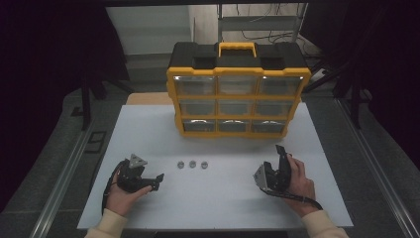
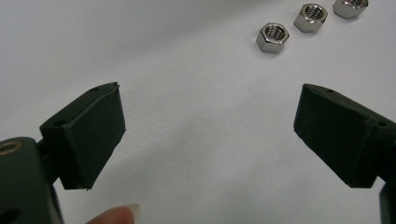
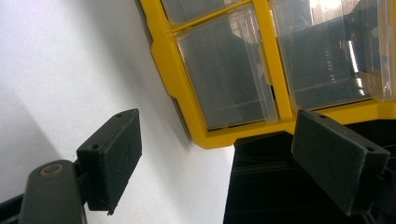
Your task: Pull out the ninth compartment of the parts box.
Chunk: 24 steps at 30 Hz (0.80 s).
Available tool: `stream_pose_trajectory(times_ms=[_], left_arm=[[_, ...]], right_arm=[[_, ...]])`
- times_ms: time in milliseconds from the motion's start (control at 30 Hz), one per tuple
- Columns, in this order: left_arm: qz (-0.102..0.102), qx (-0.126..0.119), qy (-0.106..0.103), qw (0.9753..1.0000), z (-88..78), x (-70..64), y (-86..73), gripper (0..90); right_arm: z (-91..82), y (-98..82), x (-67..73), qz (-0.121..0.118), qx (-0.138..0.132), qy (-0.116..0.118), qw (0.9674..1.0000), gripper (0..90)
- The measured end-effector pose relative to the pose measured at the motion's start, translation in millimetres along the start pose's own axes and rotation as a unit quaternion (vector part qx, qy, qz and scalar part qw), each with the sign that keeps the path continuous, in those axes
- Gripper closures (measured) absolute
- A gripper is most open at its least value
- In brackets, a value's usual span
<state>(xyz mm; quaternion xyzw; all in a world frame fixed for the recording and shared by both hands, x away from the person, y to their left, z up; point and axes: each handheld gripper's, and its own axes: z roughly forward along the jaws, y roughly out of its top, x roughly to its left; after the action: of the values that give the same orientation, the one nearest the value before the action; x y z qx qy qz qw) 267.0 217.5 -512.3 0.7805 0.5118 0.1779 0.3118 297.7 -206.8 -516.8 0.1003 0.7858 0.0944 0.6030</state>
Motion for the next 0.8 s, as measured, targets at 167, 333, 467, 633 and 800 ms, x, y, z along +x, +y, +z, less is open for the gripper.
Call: stream_pose_trajectory(times_ms=[167, 333, 467, 633, 800], left_arm=[[0.0, 0.0, 0.0, 1.0, 0.1, -0.1, 0.1, 9.1], [0.0, 0.0, -0.001, 1.0, 0.2, 0.0, 0.0, 9.0], [0.001, 0.001, 0.0, 1.0, -0.2, 0.4, 0.1, 9.1], [0.001, 0.001, 0.0, 1.0, -0.2, 0.5, 0.0, 9.1], [0.001, 0.001, 0.0, 1.0, -0.1, 0.5, 0.0, 9.1]], right_arm=[[2.1, 0.6, 0.5, 0.007, 0.0, -0.002, 1.0, 17.3], [4.3, 0.4, -0.6, 0.01, 0.002, -0.002, 0.9999, 17.5], [6.1, 0.6, -0.5, 0.012, 0.001, -0.004, 0.9999, 17.6], [7.7, 1.1, -1.6, 0.008, 0.002, -0.003, 1.0, 17.7], [9.7, 1.4, -2.7, -0.001, 0.003, -0.006, 1.0, 18.0]])
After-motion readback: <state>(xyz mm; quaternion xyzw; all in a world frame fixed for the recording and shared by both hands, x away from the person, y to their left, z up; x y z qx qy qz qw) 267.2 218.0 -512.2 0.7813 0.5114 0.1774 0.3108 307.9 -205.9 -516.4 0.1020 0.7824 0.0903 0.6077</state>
